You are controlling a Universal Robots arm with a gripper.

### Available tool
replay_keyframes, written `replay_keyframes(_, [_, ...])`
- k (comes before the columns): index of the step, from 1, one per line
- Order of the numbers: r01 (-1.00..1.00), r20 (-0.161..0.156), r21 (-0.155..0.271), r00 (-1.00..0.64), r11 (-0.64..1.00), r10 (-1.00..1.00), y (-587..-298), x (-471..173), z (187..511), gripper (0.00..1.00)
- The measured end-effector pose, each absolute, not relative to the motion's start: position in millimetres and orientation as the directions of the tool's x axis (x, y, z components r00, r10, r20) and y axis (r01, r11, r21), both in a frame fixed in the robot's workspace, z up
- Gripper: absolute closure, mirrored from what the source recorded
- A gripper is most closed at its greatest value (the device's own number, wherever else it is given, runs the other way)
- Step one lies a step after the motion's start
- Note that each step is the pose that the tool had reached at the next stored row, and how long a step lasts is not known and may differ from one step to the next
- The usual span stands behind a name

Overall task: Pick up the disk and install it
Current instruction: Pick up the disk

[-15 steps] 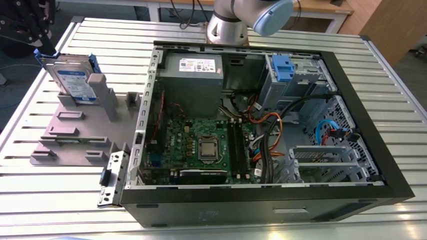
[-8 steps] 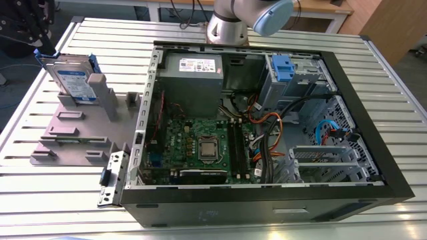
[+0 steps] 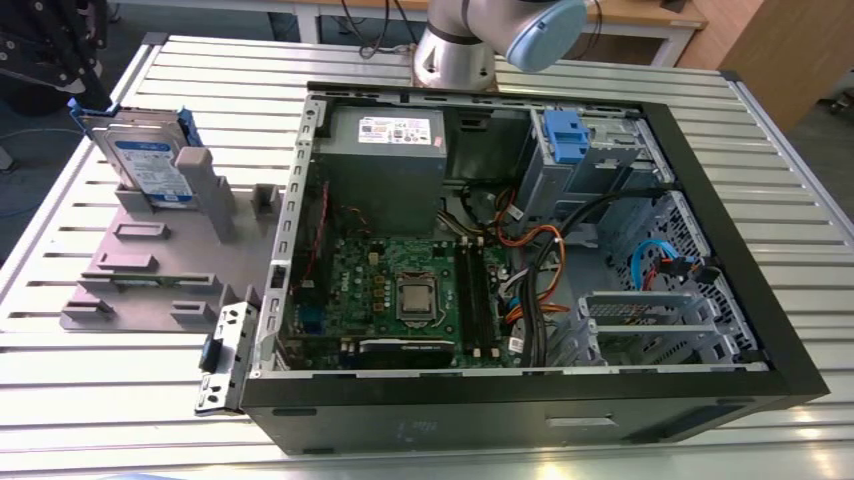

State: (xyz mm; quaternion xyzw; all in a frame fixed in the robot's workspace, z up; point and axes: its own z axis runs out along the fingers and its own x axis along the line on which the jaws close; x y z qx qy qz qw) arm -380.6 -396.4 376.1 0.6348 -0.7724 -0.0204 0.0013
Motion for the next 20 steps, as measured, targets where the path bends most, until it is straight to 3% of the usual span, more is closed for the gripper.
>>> replay_keyframes(20, [-0.991,-0.024,0.033,-0.131,0.130,-0.991,-396.4,-380.5,376.1,0.89])
